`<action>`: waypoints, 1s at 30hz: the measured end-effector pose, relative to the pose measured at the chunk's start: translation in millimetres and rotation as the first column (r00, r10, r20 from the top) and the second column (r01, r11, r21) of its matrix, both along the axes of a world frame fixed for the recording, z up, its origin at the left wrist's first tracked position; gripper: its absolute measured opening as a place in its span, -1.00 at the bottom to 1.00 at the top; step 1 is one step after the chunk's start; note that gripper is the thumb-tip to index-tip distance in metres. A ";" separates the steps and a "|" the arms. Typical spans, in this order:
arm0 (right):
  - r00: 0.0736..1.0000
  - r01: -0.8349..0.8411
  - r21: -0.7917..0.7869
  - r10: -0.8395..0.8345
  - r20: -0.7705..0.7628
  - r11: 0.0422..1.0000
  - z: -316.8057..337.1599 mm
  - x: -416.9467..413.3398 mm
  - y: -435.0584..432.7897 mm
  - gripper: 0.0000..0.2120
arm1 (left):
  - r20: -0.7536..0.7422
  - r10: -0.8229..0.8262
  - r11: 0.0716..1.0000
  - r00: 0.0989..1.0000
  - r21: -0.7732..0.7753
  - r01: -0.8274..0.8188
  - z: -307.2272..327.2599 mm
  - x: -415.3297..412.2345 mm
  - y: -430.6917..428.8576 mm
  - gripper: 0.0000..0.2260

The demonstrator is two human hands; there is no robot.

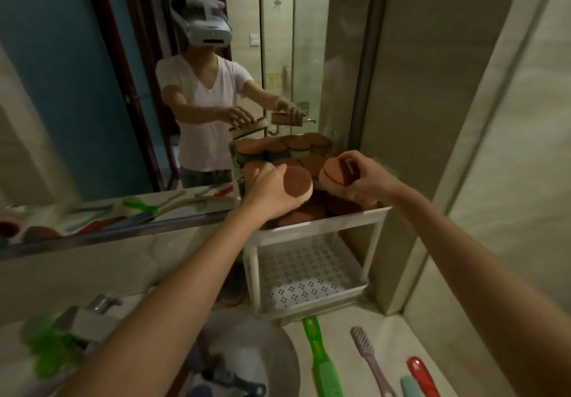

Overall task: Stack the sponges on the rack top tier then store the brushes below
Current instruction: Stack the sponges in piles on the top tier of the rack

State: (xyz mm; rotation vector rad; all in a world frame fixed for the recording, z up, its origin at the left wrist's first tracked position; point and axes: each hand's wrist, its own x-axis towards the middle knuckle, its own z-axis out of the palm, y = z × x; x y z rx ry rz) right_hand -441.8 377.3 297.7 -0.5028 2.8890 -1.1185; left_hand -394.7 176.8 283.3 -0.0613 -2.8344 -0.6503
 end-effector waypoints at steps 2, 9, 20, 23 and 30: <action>0.992 0.007 0.192 0.017 -0.125 0.981 -5.0 -11.4 8.6 -0.41 | 0.024 -0.032 0.998 0.999 -0.052 0.033 0.1 -7.5 2.3 -0.25; 0.978 -0.113 0.342 0.165 -0.127 0.933 -19.3 -27.2 15.3 -0.42 | 0.085 -0.071 0.989 0.994 -0.125 0.082 -6.4 -19.7 11.6 -0.24; 0.980 -0.136 0.372 0.180 -0.086 0.918 -32.1 -32.9 11.8 -0.47 | 0.123 -0.070 0.988 0.990 -0.131 0.086 -10.9 -23.6 17.7 -0.23; 0.980 -0.144 0.359 0.183 -0.078 0.922 -32.7 -32.5 12.6 -0.45 | 0.092 -0.094 0.984 0.991 -0.140 0.107 -12.1 -22.7 21.6 -0.25; 0.979 -0.153 0.340 0.189 -0.077 0.928 -34.0 -33.2 13.8 -0.46 | 0.106 -0.098 0.979 0.990 -0.167 0.115 -18.2 -22.6 21.4 -0.25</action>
